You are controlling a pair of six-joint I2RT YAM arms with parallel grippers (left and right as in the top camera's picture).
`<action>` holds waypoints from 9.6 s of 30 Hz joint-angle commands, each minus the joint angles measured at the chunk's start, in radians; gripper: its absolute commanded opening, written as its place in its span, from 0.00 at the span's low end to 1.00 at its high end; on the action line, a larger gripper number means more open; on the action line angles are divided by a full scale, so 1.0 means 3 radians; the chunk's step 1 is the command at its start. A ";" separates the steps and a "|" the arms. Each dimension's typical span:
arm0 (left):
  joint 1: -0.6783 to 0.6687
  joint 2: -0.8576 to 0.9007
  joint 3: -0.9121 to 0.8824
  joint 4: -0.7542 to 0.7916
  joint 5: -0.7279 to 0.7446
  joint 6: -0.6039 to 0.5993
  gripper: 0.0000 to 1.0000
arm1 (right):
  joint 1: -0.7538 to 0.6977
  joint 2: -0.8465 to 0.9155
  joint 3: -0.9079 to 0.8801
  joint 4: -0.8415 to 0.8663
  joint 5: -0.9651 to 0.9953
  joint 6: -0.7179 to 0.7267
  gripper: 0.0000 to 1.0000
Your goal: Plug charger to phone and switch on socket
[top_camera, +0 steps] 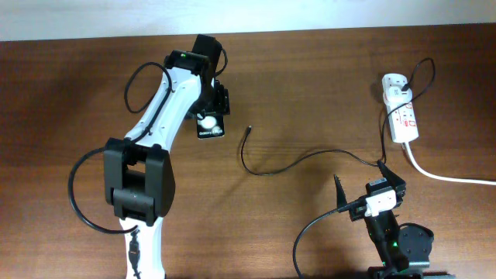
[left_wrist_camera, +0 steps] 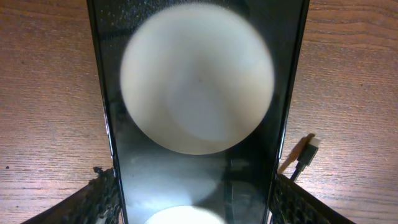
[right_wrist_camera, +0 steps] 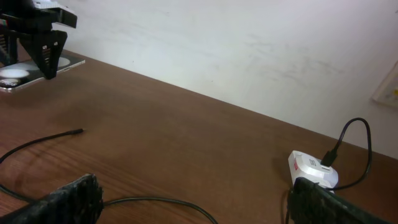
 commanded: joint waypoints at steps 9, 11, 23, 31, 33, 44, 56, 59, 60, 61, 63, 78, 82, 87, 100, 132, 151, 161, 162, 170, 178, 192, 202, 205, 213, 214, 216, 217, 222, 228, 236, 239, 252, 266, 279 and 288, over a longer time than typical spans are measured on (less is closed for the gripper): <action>-0.0006 0.0033 0.0338 -0.0099 -0.0023 0.0052 0.33 | 0.0031 -0.0034 -0.0027 -0.0009 0.0005 -0.0009 0.99; -0.0008 0.0033 0.0398 -0.0136 -0.0023 0.0052 0.28 | 0.0031 -0.0034 -0.0027 -0.0009 0.0005 -0.0009 0.99; -0.0006 0.0033 0.0716 -0.0352 0.0074 0.0024 0.00 | 0.0031 -0.0034 -0.0027 -0.0009 0.0005 -0.0009 0.99; 0.0062 0.0031 0.0885 -0.0621 0.0200 -0.0350 0.00 | 0.0031 -0.0034 -0.0027 -0.0009 0.0005 -0.0009 0.99; 0.0080 0.0031 0.0885 -0.0690 0.0374 -0.0411 0.00 | 0.0031 -0.0034 -0.0027 -0.0009 0.0005 -0.0009 0.99; 0.0268 0.0024 0.0885 -0.0983 0.0870 -0.0874 0.00 | 0.0031 -0.0034 -0.0027 -0.0009 0.0005 -0.0009 0.99; 0.0477 0.0024 0.0885 -0.1297 0.0877 -0.1462 0.00 | 0.0031 -0.0034 -0.0027 -0.0009 0.0005 -0.0009 0.99; 0.0511 0.0024 0.0885 -0.1359 0.0863 -0.1764 0.00 | 0.0031 -0.0034 -0.0027 -0.0009 0.0005 -0.0009 0.99; 0.0519 0.0024 0.0885 -0.1368 0.0863 -0.1878 0.00 | 0.0031 -0.0034 -0.0027 -0.0009 0.0005 -0.0009 0.99; 0.0524 0.0024 0.0885 -0.1367 0.0857 -0.1996 0.00 | 0.0031 -0.0034 -0.0027 -0.0009 0.0005 -0.0009 0.99; 0.0524 0.0024 0.0885 -0.1367 0.0824 -0.2150 0.00 | 0.0031 -0.0034 -0.0027 -0.0009 0.0005 -0.0009 0.99; 0.0533 0.0024 0.0885 -0.1429 0.0978 -0.2233 0.00 | 0.0031 -0.0034 -0.0027 -0.0009 0.0005 -0.0009 0.99; 0.0538 0.0024 0.0885 -0.1456 0.1106 -0.2232 0.00 | 0.0031 -0.0034 -0.0027 -0.0009 0.0005 -0.0009 0.99; 0.0539 0.0024 0.0885 -0.1523 0.1282 -0.2230 0.00 | 0.0031 -0.0034 -0.0027 -0.0009 0.0005 -0.0009 0.99; 0.0546 0.0024 0.0885 -0.1628 0.1731 -0.2227 0.00 | 0.0031 -0.0034 -0.0027 -0.0009 0.0005 -0.0009 0.99; 0.0591 0.0024 0.0885 -0.1776 0.2810 -0.2182 0.00 | 0.0031 -0.0034 -0.0027 -0.0006 0.0005 -0.0010 0.99; 0.0591 0.0024 0.0885 -0.1775 0.2796 -0.2181 0.00 | 0.0029 -0.0034 -0.0027 0.0673 0.0093 0.1893 0.99; 0.0591 0.0024 0.0885 -0.1774 0.2795 -0.2181 0.00 | 0.0031 0.0121 0.0337 0.0174 0.0092 0.1897 0.99; 0.0591 0.0024 0.0885 -0.1774 0.2795 -0.2181 0.00 | 0.0031 0.0179 0.0398 0.0153 0.0090 0.1888 0.99; 0.0591 0.0024 0.0885 -0.1776 0.2733 -0.2179 0.00 | 0.0031 0.0965 0.1102 -0.0148 0.0090 0.1864 0.99; 0.0591 0.0024 0.0885 -0.1774 0.2734 -0.2179 0.00 | 0.0031 0.1881 0.2209 -0.1133 0.0079 0.1864 0.99; 0.0591 0.0024 0.0885 -0.1774 0.2733 -0.2179 0.00 | 0.0031 0.2543 0.3295 -0.2148 -0.0334 0.1156 0.99; 0.0591 0.0024 0.0885 -0.1774 0.2730 -0.2178 0.00 | 0.0031 0.3403 0.4461 -0.3394 -0.0334 0.0987 0.99; 0.0591 0.0024 0.0885 -0.1762 0.2681 -0.2178 0.00 | 0.0031 0.3471 0.4462 -0.3389 -0.0332 0.0988 0.99; 0.0591 0.0024 0.0885 -0.1724 0.2401 -0.2181 0.00 | 0.0031 0.3810 0.4461 -0.3480 -0.0600 0.0999 0.99; 0.0591 0.0024 0.0885 -0.1724 0.2359 -0.2181 0.00 | 0.0031 0.3852 0.4459 -0.3494 -0.0601 0.1001 0.99; 0.0587 0.0024 0.0885 -0.1704 0.2160 -0.2185 0.00 | 0.0031 0.3925 0.4459 -0.3507 -0.0624 0.1001 0.99; 0.0582 0.0024 0.0885 -0.1691 0.2051 -0.2201 0.00 | 0.0031 0.3962 0.4459 -0.3515 -0.0643 0.1001 0.99; 0.0538 0.0024 0.0885 -0.1612 0.1523 -0.2260 0.00 | 0.0031 0.4131 0.4459 -0.3521 -0.0801 0.1001 0.99; 0.0446 0.0024 0.0885 -0.1556 0.0903 -0.2429 0.00 | 0.0031 0.4344 0.4459 -0.3532 -0.1006 0.1001 0.99; 0.0294 0.0024 0.0885 -0.1348 0.0610 -0.2431 0.00 | 0.0088 0.4679 0.4459 -0.3503 -0.1348 0.1001 0.95; 0.0262 0.0024 0.0885 -0.1338 0.0610 -0.2581 0.00 | 0.0192 0.4814 0.4459 -0.3408 -0.1531 0.1003 0.90; 0.0158 0.0024 0.0885 -0.1338 0.0645 -0.3009 0.00 | 0.0793 0.5030 0.4459 -0.2532 -0.1239 0.2220 0.72; 0.0113 0.0024 0.0885 -0.1336 0.0809 -0.3209 0.00 | 0.1122 0.5394 0.4457 -0.1974 -0.1190 0.3113 0.67; 0.0075 0.0024 0.0884 -0.1336 0.0893 -0.3208 0.00 | 0.1400 0.5440 0.4453 -0.1673 -0.0851 0.3580 0.63; -0.0052 0.0024 0.0884 -0.1307 0.0890 -0.3209 0.00 | 0.1583 0.5515 0.4449 -0.1550 -0.0622 0.3813 0.59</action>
